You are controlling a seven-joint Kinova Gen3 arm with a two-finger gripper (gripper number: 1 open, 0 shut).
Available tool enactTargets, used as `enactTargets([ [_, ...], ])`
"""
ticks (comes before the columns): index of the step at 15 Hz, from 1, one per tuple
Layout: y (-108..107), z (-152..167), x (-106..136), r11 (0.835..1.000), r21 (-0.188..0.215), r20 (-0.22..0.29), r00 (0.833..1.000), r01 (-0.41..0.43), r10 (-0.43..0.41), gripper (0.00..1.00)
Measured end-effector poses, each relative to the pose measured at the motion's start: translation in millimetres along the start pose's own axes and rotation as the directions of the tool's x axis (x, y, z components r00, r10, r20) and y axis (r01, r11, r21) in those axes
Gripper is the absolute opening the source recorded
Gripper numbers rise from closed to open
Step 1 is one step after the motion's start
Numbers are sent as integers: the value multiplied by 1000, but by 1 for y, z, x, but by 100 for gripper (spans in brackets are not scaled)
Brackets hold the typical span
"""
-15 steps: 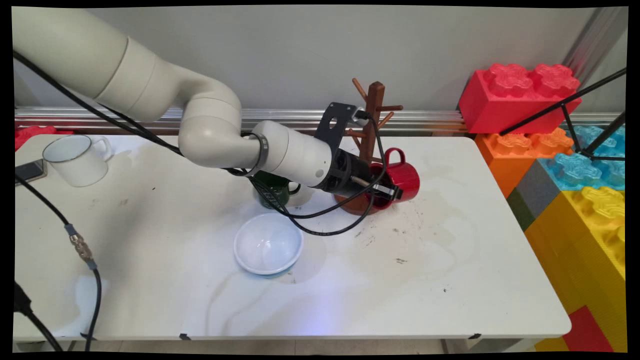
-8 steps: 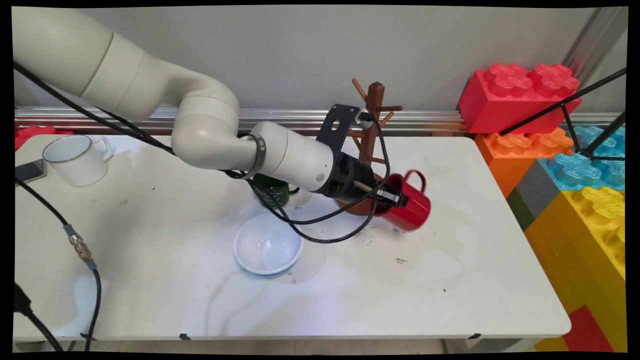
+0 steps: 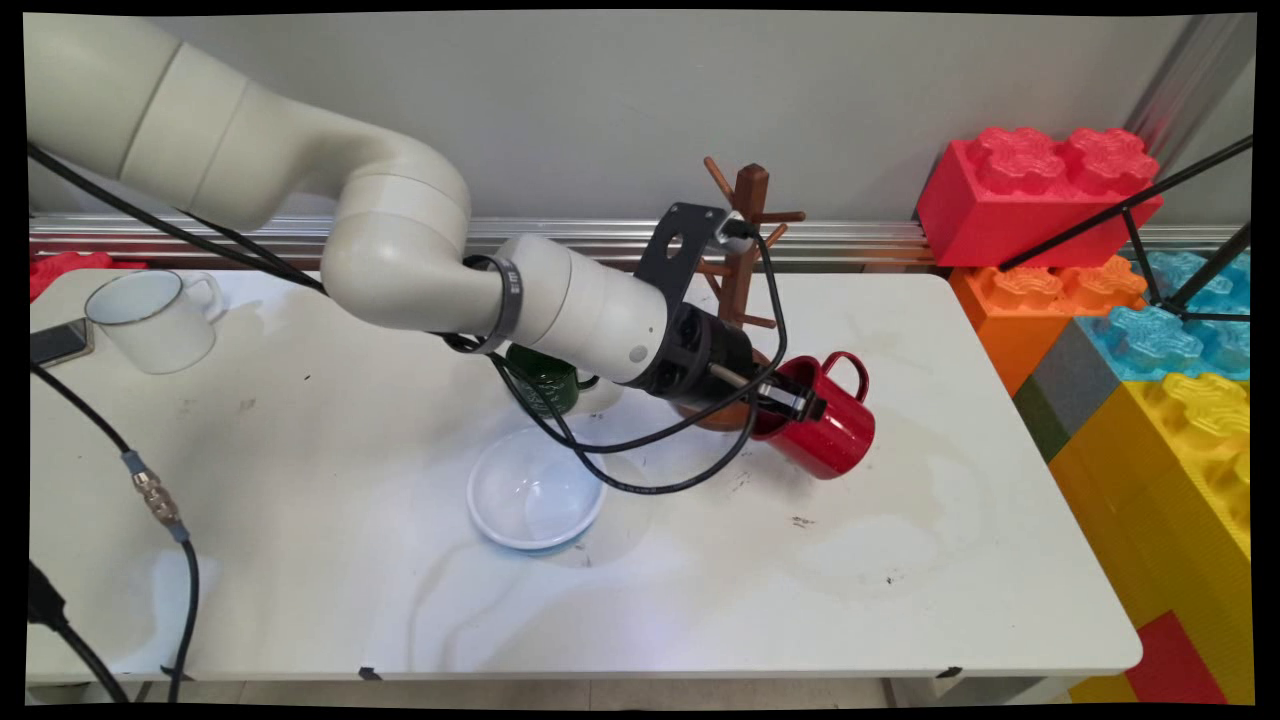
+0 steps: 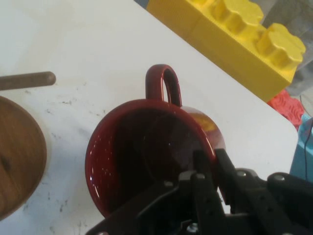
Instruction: Place the picked object on the table
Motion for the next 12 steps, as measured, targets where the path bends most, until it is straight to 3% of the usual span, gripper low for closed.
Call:
enactTargets([
  [4, 3, -8, 9, 998, 29, 18, 999, -47, 46, 0],
  [7, 5, -17, 18, 992, 72, 57, 993, -105, 101, 0],
  [12, 19, -29, 27, 978, 98, 119, 978, -183, 171, 0],
])
